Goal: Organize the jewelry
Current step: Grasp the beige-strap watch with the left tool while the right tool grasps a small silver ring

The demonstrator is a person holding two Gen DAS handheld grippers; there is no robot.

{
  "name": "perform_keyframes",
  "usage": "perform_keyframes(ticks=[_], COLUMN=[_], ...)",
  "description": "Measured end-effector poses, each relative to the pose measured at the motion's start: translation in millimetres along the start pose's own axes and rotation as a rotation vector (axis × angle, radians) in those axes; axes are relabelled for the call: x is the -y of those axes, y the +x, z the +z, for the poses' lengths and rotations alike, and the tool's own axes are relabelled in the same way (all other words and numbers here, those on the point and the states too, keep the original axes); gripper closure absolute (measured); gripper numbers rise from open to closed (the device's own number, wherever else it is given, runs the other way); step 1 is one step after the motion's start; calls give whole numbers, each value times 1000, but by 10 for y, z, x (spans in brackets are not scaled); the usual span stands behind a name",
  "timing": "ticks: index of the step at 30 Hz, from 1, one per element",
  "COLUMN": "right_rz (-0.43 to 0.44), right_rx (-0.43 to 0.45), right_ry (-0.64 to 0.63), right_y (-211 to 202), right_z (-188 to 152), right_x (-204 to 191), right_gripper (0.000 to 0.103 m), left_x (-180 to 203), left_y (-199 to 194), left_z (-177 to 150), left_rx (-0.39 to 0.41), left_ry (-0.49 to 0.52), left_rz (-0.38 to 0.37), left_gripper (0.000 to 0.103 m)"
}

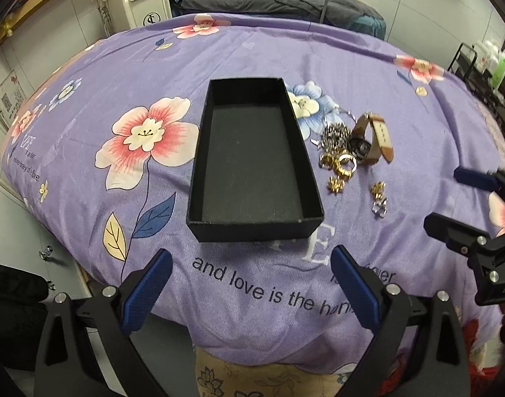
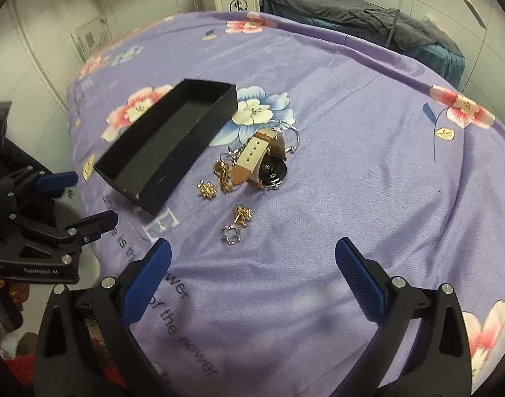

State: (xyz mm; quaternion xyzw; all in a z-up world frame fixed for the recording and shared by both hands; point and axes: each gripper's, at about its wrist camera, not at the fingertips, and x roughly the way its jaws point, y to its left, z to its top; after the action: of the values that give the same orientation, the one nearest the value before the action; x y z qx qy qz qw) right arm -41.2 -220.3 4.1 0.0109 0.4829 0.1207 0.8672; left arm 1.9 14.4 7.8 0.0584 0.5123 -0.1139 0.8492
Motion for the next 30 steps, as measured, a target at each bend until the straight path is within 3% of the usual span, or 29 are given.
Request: perform_keyframes(ticks=[3,5,9,11,13,16,23,25,27,29,30], right_rz=[-1,4,35,31,36,19,-5,-6,-7,-7,-4], right_rx=[17,16,29,39,58,62,76,73,70,65,66], right_ry=[-3,-27,-49,-88,-119,-137,-101,-97,-96,-101,-102], right_y=[39,82,168,207,243,305,265,270,283,324,332], right_z=[-31,-52,-96,-122,-154,-193,-258,-262,-258,-251,-244], right_x=[34,11,-35,-97,-141,-155,-34,-13,-19,-37,-56], right_gripper=[9,20,24,34,38,47,48,48,48,48,48], left_x=[-55,-55,93,240,405,655,1044,1115,1169,1173,1167], left_y=[-53,-54,-22,18,101,299,650,695,789,871,878], left_z=[89,204,485,625,738,876,1022,1033,1040,1047,1049], left_rx=[37,57,101,115,107,73,-11,-14,-30,-57,-57], left_ry=[-23,-21,14,54,101,166,245,269,282,268,260], left_rz=[-41,-63,-127,-183,-204,-205,-239,-217,-212,-232,-232], left_gripper=[23,29,31,31,31,40,41,48,73,88,88])
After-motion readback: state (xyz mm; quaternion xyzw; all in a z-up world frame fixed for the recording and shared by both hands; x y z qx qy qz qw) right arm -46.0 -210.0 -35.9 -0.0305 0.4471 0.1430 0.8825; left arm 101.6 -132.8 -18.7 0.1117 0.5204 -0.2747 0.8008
